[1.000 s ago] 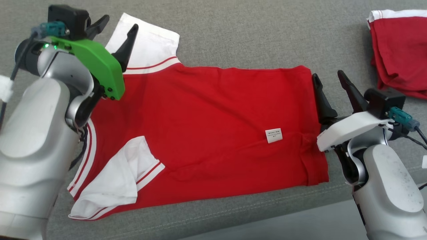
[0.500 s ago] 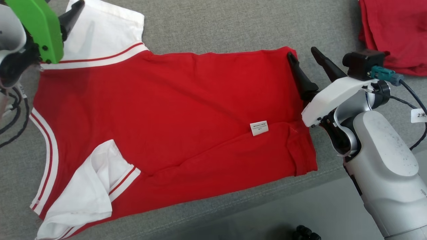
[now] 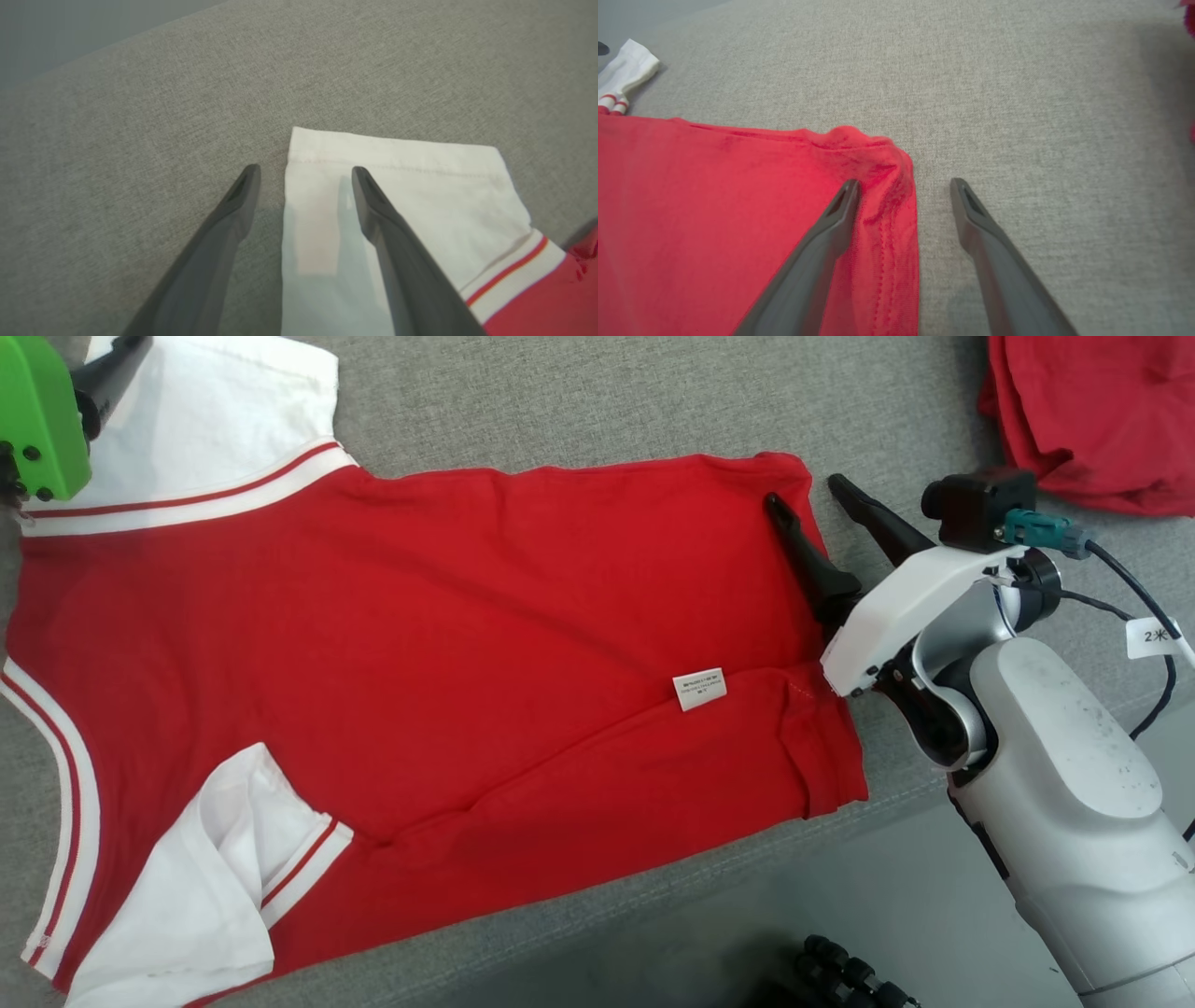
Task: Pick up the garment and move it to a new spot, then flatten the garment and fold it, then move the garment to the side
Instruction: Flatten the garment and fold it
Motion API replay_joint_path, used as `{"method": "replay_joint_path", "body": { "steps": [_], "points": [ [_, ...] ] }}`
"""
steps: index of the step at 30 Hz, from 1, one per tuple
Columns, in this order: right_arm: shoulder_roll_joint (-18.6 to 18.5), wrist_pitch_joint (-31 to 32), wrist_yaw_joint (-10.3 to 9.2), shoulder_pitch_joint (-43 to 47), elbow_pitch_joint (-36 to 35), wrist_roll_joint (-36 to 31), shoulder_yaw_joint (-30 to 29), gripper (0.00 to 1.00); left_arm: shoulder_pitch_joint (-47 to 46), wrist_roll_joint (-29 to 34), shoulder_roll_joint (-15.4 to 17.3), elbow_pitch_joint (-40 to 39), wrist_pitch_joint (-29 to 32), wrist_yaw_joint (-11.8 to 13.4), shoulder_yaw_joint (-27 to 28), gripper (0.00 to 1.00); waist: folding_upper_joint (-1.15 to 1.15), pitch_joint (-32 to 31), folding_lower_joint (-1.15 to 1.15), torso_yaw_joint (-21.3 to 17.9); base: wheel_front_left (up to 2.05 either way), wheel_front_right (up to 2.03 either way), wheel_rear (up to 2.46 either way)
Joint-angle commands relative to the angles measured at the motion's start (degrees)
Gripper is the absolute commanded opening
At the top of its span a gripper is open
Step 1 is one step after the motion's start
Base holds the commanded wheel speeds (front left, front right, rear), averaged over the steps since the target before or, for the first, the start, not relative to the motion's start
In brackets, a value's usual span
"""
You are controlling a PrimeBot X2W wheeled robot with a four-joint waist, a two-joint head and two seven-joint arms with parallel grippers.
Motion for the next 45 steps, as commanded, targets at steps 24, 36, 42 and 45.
{"method": "replay_joint_path", "body": {
  "steps": [24,36,42,45],
  "points": [
    [-1.0,-3.8,-0.08,-4.7,-3.2,2.2,3.6,0.00,-6.2,-7.8,0.6,6.3,-2.4,-0.1,-7.7,0.00,0.00,3.3,-0.01,-2.4,0.00,0.00,0.00],
    [-4.9,-5.7,-0.08,1.9,-8.2,-1.3,0.2,0.00,-4.3,-9.2,3.6,-3.6,-13.6,-0.1,-9.7,0.00,0.00,-0.3,-0.01,3.3,0.00,0.00,0.00],
    [-9.1,-9.8,-0.08,6.0,-9.3,-3.9,-0.1,0.00,-0.3,-8.1,7.2,-12.1,-21.8,-0.1,-10.2,0.00,0.00,-2.7,-0.01,7.3,0.00,0.00,0.00],
    [-10.8,-11.3,-0.08,7.8,-9.1,-4.7,-0.5,0.00,2.8,-8.0,8.9,-16.7,-25.7,0.7,-10.1,0.00,0.00,-3.9,-0.01,9.0,0.00,0.00,0.00]
  ]
}}
